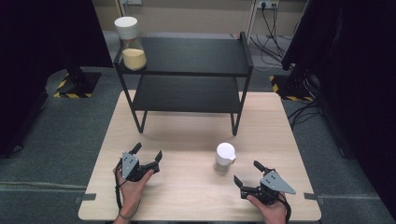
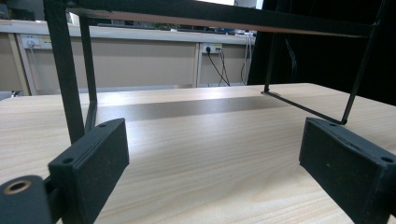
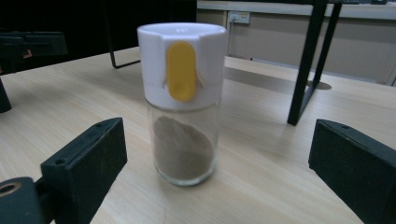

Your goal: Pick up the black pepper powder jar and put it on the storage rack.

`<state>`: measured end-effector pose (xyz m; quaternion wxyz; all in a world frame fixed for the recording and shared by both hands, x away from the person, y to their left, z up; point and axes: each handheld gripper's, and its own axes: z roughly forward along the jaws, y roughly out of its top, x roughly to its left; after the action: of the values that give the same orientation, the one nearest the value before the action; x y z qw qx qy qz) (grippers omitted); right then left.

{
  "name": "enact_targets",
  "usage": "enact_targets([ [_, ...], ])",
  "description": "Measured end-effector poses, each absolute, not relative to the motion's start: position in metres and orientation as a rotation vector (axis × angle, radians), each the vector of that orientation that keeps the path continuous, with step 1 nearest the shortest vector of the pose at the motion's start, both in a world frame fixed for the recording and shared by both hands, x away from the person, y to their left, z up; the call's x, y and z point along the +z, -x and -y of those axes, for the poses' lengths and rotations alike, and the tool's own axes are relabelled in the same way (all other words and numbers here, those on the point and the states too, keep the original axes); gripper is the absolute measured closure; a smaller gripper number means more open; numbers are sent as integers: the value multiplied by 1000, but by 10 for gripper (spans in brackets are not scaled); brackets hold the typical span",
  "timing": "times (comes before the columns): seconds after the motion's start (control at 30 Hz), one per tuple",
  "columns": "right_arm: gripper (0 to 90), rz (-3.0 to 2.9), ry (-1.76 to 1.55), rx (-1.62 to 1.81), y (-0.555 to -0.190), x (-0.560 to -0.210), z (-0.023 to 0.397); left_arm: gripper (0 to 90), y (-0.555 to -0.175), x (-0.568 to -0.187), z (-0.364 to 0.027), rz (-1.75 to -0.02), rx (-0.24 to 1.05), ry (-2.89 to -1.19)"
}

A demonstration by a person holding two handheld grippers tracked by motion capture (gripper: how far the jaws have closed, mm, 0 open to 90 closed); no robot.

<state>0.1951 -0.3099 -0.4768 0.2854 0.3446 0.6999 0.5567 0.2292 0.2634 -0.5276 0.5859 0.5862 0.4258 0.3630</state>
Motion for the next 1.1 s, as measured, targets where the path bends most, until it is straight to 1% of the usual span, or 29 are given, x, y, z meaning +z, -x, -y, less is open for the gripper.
enact_targets([
  [0.33,62,-1904,-859,1502,-214,-466,293,77,-229,-527,-264,-996,840,-1366],
  [0.67,89,-1943,-852,1487,-233,-466,281,77,-230,-527,-264,-996,841,-1368],
  [1.1,183,-1976,-857,1486,-250,-470,273,77,-230,-527,-264,-993,842,-1371],
])
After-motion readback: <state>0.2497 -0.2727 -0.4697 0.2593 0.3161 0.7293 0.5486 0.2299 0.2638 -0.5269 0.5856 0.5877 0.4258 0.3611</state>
